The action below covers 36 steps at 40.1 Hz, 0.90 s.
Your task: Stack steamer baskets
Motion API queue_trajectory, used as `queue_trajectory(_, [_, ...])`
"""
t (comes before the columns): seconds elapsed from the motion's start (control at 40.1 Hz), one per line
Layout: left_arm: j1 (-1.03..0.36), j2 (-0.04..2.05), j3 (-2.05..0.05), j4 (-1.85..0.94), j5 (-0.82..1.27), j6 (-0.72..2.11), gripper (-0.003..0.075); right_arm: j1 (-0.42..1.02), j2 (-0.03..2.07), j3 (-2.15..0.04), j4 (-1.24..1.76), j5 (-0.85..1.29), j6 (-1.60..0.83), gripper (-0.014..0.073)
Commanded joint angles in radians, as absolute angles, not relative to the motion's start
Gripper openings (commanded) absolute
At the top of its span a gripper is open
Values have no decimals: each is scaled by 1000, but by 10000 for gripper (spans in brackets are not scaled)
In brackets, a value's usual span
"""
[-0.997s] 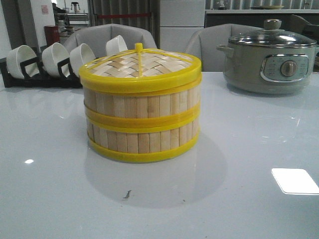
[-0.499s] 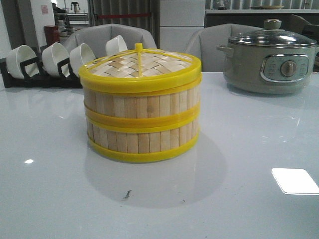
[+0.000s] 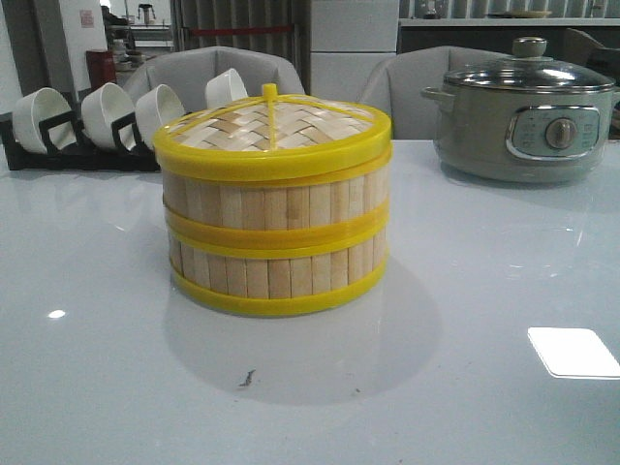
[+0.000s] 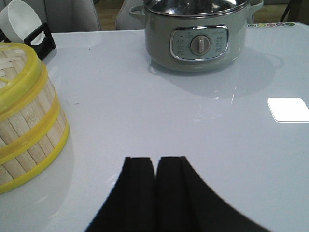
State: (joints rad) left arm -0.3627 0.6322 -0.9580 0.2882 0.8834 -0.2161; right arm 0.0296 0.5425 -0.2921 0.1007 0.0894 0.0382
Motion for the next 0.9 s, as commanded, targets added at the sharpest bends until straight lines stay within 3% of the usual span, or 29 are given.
queue_trajectory(0.0, [-369,635,-984,286,719,-229,92,28,545,-320,104,15,32,56])
queue_trajectory(0.175, [-340,634,-915,271,455,-229,92,28,545,-320,104,15,32,56])
queue_trajectory(0.399, [-178,519,-588,111,46,-229,92,28,545,-320,104,15,32,56])
queue_trajectory(0.648, [-67,284,-220,-14,-115,-229,92,28,545,-320,104,15,32,56])
queue_trajectory(0.873, [5,114,-76,-47,-123,-229,92,28,545,-320,104,15,32,56])
